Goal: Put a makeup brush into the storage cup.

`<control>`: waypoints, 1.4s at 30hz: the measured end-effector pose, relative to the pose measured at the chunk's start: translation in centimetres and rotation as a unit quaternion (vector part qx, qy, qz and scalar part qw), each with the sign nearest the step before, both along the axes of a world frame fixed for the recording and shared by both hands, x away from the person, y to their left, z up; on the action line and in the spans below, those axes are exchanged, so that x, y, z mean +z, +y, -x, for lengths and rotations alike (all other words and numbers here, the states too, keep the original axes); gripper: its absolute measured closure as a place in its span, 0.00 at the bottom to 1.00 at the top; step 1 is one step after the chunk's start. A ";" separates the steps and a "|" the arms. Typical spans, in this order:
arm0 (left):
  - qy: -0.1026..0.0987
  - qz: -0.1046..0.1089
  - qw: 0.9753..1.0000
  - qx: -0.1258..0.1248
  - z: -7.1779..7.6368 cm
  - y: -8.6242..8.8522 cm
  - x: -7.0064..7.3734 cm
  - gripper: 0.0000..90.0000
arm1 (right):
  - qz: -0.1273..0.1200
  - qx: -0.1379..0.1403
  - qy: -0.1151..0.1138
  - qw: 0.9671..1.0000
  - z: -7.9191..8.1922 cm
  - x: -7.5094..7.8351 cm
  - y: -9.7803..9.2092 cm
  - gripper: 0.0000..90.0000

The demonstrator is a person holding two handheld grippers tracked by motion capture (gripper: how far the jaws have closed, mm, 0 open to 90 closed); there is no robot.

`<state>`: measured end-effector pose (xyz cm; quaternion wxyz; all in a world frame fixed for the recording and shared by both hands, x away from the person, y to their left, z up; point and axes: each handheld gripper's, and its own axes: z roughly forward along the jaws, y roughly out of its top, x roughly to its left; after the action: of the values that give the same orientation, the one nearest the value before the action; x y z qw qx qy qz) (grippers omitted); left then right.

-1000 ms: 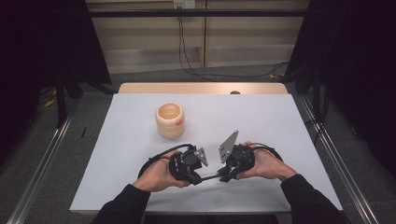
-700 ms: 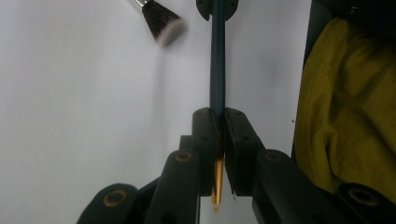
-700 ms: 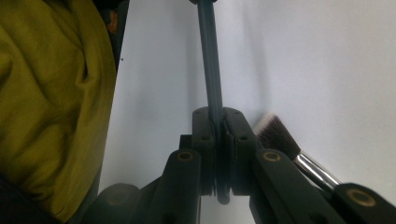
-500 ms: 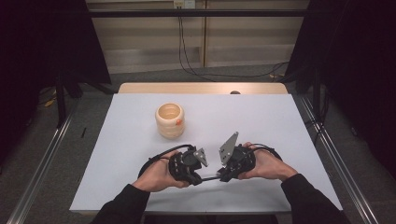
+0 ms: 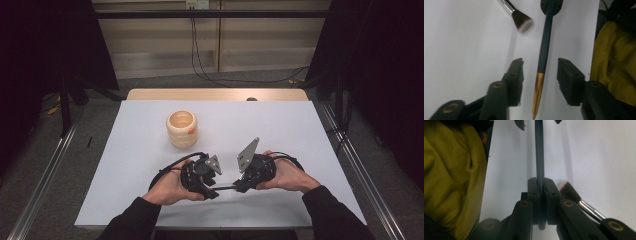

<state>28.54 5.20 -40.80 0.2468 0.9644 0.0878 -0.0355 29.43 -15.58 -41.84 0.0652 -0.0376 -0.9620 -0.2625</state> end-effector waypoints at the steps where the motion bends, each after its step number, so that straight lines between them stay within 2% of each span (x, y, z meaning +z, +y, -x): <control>1: 0.000 0.001 1.000 0.007 -0.1 0.0 0.0 0.52 | -0.001 0.000 0.002 1.000 0.0 0.0 0.0 0.95; 3: 0.001 0.010 1.000 0.017 -0.2 0.1 0.0 0.45 | -0.002 -0.001 -0.001 1.000 0.0 0.1 -0.1 0.95; 4: -0.001 0.006 1.000 0.018 -0.3 0.1 0.0 0.38 | -0.002 -0.003 -0.001 1.000 0.0 0.1 -0.1 0.95; 6: -0.006 0.005 0.999 0.041 -0.4 0.0 0.0 0.22 | -0.004 0.000 -0.003 1.000 0.0 0.1 0.0 0.95; 8: -0.009 0.012 0.999 0.037 -0.6 0.1 0.0 0.19 | -0.005 -0.003 0.001 1.000 0.0 0.2 0.0 0.95; 10: -0.010 0.012 0.999 0.047 -0.7 0.2 0.0 0.09 | -0.007 -0.007 -0.001 1.000 -0.1 0.2 -0.1 0.95; 13: -0.010 0.022 0.998 0.049 -0.9 0.3 0.1 0.05 | -0.007 -0.008 0.001 1.000 -0.1 0.2 -0.2 0.95; 16: -0.004 0.035 0.998 0.052 -1.1 0.5 0.2 0.04 | 0.000 -0.010 0.009 1.000 0.1 0.2 -0.1 0.95; 19: -0.007 0.062 0.995 0.075 -1.0 0.8 0.2 0.04 | 0.002 -0.015 0.011 1.000 0.2 0.1 -0.1 0.95; 21: -0.006 0.078 0.994 0.079 -0.9 1.3 0.3 0.04 | -0.001 -0.011 0.008 1.000 0.0 0.0 -0.2 0.95; 22: -0.006 0.078 0.994 0.079 -0.9 1.3 0.3 0.04 | 0.003 -0.020 0.008 1.000 0.1 0.1 -0.3 0.95; 23: -0.009 0.081 0.993 0.081 -0.9 1.5 0.4 0.04 | 0.003 -0.020 0.008 1.000 0.1 0.1 -0.3 0.95; 24: -0.016 0.090 0.991 0.095 -0.8 1.8 0.5 0.05 | -0.004 -0.020 0.007 1.000 0.0 0.0 -0.4 0.95; 25: -0.026 0.089 0.991 0.092 -0.8 1.9 0.6 0.05 | -0.001 -0.023 0.010 1.000 0.0 0.1 -0.5 0.95; 27: -0.044 0.113 0.987 0.108 -0.6 2.3 0.8 0.05 | -0.005 -0.022 0.005 1.000 -0.1 0.0 -0.6 0.95; 29: -0.070 0.133 0.982 0.111 -0.5 2.7 1.0 0.05 | -0.003 -0.026 0.007 1.000 0.0 0.0 -0.6 0.94; 30: -0.074 0.146 0.980 0.116 -0.4 2.9 1.0 0.05 | -0.005 -0.028 0.005 1.000 0.0 0.1 -0.6 0.94; 31: -0.079 0.152 0.978 0.118 -0.3 3.1 1.0 0.04 | -0.006 -0.027 0.005 1.000 0.0 0.1 -0.7 0.94; 32: -0.084 0.161 0.976 0.122 -0.2 3.3 1.0 0.04 | -0.005 -0.034 0.007 0.999 0.0 0.2 -0.8 0.94; 34: -0.094 0.168 0.973 0.124 -0.1 3.7 1.1 0.04 | -0.009 -0.037 0.003 0.999 0.0 0.2 -0.9 0.94; 37: -0.099 0.204 0.963 0.148 0.1 4.6 1.2 0.03 | -0.010 -0.045 0.004 0.999 0.0 0.4 -1.3 0.94; 39: -0.100 0.216 0.958 0.158 0.2 5.2 1.2 0.03 | -0.014 -0.047 0.003 0.999 0.0 0.3 -1.3 0.94; 42: -0.101 0.234 0.951 0.176 0.3 6.0 1.0 0.03 | -0.018 -0.048 0.000 0.999 0.1 0.5 -1.4 0.94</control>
<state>28.24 11.23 -39.79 0.4755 0.8473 0.2199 0.0867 29.32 -16.98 -41.38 0.0530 -0.0825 -0.9541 -0.2828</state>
